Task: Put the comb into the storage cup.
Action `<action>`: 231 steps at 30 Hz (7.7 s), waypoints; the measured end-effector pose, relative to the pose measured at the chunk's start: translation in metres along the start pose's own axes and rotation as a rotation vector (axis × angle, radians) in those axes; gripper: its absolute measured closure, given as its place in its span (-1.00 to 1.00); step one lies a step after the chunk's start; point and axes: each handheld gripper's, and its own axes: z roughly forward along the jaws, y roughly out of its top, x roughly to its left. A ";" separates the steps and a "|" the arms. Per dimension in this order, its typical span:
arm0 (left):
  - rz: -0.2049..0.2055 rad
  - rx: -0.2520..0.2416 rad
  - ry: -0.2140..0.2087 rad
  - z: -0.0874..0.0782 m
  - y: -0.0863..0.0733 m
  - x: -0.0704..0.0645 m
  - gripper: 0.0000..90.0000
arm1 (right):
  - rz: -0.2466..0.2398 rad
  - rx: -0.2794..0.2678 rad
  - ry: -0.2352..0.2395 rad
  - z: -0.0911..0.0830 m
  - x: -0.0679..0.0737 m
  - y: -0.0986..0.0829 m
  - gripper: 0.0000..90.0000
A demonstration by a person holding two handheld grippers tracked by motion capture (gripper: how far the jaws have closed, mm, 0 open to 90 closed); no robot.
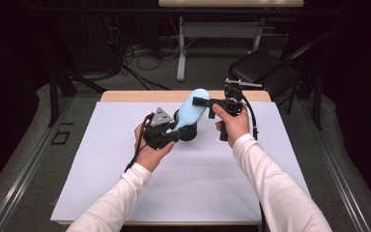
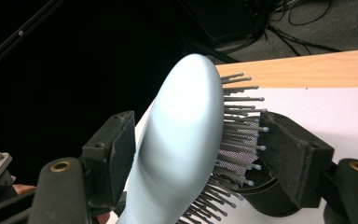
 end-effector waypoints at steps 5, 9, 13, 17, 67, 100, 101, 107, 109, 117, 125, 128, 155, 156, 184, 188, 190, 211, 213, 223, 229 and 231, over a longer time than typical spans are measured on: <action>0.000 0.000 -0.003 0.001 0.000 -0.001 0.54 | 0.001 -0.005 0.001 0.002 0.000 -0.002 -0.36; 0.000 -0.005 -0.007 0.002 0.000 -0.001 0.54 | 0.007 -0.003 0.010 0.002 0.000 -0.003 -0.36; 0.001 -0.001 -0.007 0.003 0.000 -0.003 0.54 | 0.021 -0.009 0.012 0.002 -0.001 -0.002 -0.35; -0.001 -0.001 -0.011 0.004 0.000 -0.003 0.54 | 0.028 0.002 0.025 0.002 -0.002 -0.003 -0.32; 0.004 0.016 -0.013 0.009 -0.006 -0.002 0.54 | 0.215 -0.006 0.090 0.004 -0.015 -0.011 0.00; 0.008 0.025 -0.009 0.011 -0.011 -0.001 0.54 | 0.220 0.005 0.085 0.005 -0.009 -0.013 0.08; 0.008 0.024 -0.009 0.011 -0.011 -0.001 0.54 | 0.222 0.006 0.087 0.005 -0.009 -0.013 0.08; 0.004 0.016 -0.012 0.011 -0.011 -0.002 0.53 | 0.233 0.011 0.088 0.004 -0.009 -0.012 0.08; 0.006 0.018 -0.013 0.011 -0.011 -0.001 0.52 | 0.235 0.012 0.089 0.005 -0.009 -0.012 0.09; -0.003 0.010 -0.011 0.010 -0.014 -0.001 0.43 | 0.242 0.016 0.094 0.006 -0.009 -0.013 0.10; -0.016 0.002 -0.005 0.007 -0.016 0.002 0.31 | 0.242 0.010 0.091 0.007 -0.008 -0.013 0.10; -0.023 -0.008 -0.003 0.004 -0.016 0.002 0.25 | 0.242 0.007 0.087 0.007 -0.008 -0.012 0.10; 0.000 -0.062 0.010 -0.012 -0.020 0.002 -0.23 | 0.232 0.000 0.071 0.004 -0.008 -0.010 0.10; 0.001 -0.061 0.012 -0.013 -0.020 0.002 -0.23 | 0.231 -0.003 0.069 0.004 -0.009 -0.010 0.10; -0.051 -0.057 0.126 -0.044 -0.023 0.031 -0.26 | 0.166 -0.055 0.014 -0.004 0.003 0.016 0.10; -0.075 -0.036 0.120 -0.047 -0.025 0.037 -0.26 | 0.155 -0.057 0.012 -0.004 0.007 0.020 0.10; -0.077 -0.032 0.128 -0.048 -0.026 0.039 -0.26 | 0.143 -0.058 0.005 -0.003 0.009 0.022 0.10; -0.150 -0.036 0.132 -0.056 -0.040 0.055 -0.66 | 0.105 -0.079 -0.025 -0.002 0.018 0.035 0.10; -0.160 -0.041 0.132 -0.056 -0.041 0.056 -0.66 | 0.102 -0.082 -0.027 -0.002 0.018 0.036 0.10; -0.158 -0.032 0.093 -0.054 -0.043 0.054 -0.94 | 0.095 -0.096 -0.043 -0.006 0.014 0.040 0.10; -0.156 -0.027 0.093 -0.053 -0.043 0.052 -0.99 | 0.086 -0.111 -0.057 -0.009 0.013 0.043 0.10; -0.153 -0.026 0.092 -0.054 -0.043 0.051 -0.99 | 0.079 -0.113 -0.065 -0.010 0.013 0.044 0.10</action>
